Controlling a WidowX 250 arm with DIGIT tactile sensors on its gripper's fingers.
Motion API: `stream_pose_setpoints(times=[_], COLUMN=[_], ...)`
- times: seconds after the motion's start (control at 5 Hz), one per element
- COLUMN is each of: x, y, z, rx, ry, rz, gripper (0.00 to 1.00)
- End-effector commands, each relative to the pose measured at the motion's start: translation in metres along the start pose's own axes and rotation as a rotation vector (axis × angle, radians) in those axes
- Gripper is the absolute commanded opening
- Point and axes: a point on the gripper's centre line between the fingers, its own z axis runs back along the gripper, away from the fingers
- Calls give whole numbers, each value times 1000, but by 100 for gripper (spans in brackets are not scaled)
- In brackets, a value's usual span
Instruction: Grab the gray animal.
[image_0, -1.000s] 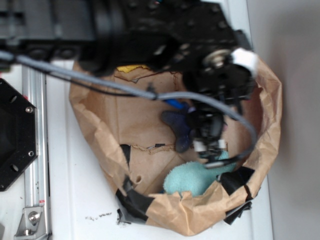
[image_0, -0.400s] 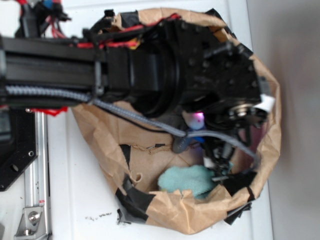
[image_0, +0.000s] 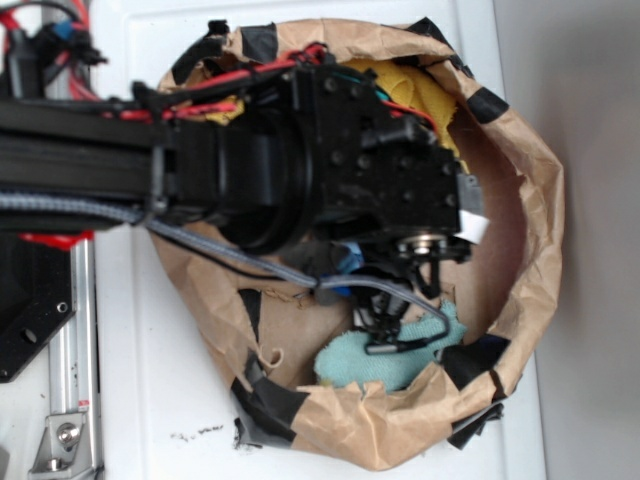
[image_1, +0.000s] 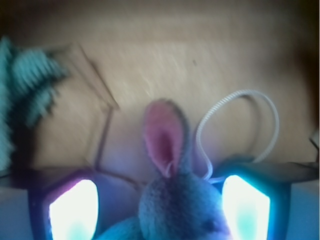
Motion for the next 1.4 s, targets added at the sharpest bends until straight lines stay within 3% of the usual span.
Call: stream_pose_setpoints(times=[0.0,0.4,0.6,0.8,1.0,1.2], x=[-22,-24,-49,-64,-76,-74], y=[21,33,44,37,27,23], z=[38,56,61,39,-5,-11], rx=[9,83,63,13,37,15], ry=[-59,34,70,130,194,136], rz=[78,445,502,549,564,506], gripper=[100,100,100,100,100,100])
